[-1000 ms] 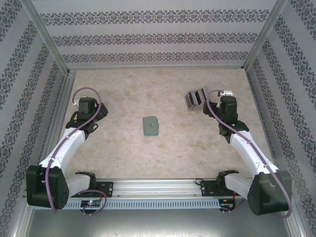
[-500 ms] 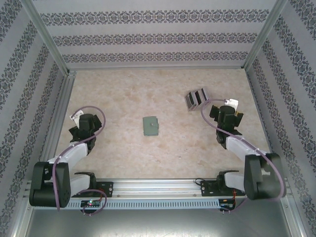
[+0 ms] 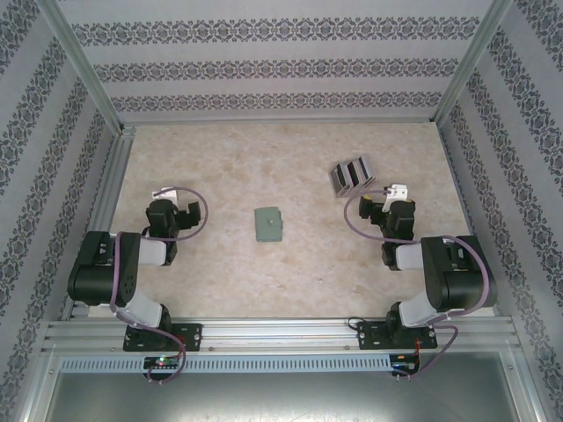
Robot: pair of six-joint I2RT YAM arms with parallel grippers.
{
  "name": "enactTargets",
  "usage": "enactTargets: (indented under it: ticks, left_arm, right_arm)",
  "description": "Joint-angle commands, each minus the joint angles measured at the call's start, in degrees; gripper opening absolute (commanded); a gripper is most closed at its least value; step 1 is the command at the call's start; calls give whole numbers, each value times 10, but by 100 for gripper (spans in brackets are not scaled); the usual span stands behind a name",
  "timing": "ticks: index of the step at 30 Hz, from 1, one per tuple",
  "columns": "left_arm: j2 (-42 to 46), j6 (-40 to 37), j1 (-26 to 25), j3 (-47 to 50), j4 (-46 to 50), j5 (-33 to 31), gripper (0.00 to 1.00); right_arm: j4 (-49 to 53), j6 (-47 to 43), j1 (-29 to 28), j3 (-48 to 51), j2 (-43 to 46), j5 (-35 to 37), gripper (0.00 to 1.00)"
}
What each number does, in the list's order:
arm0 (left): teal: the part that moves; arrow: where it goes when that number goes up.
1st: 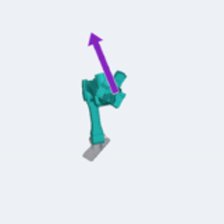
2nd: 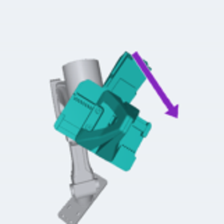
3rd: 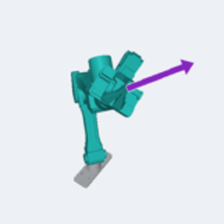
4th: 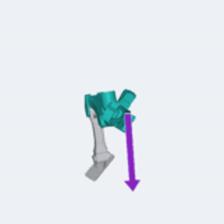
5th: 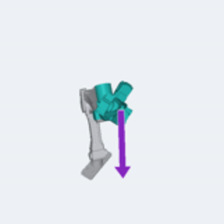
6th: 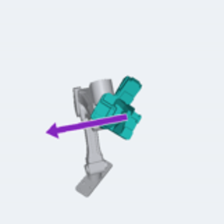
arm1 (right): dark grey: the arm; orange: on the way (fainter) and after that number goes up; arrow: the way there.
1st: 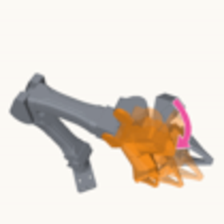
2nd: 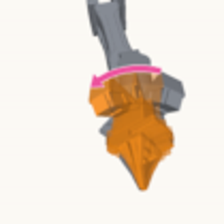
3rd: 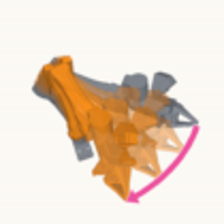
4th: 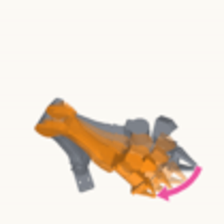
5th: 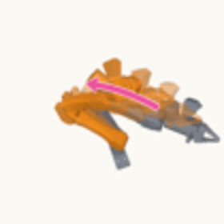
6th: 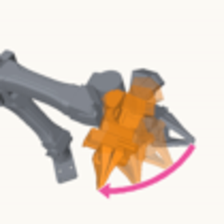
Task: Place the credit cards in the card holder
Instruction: Reset both arms
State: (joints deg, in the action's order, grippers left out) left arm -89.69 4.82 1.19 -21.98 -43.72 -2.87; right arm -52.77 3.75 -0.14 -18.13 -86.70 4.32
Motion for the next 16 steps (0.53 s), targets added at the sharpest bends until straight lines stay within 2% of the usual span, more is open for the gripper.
enactTargets:
  ticks: [1, 16]
  left_arm:
    - [7, -38, -3, -19, -30, 45, 99]
    - [5, -46, -6, -24, -25, 52, 99]
  right_arm:
    - [9, -14, -2, -35, 6, -23, 98]
    - [19, -22, -6, -40, 4, -26, 98]
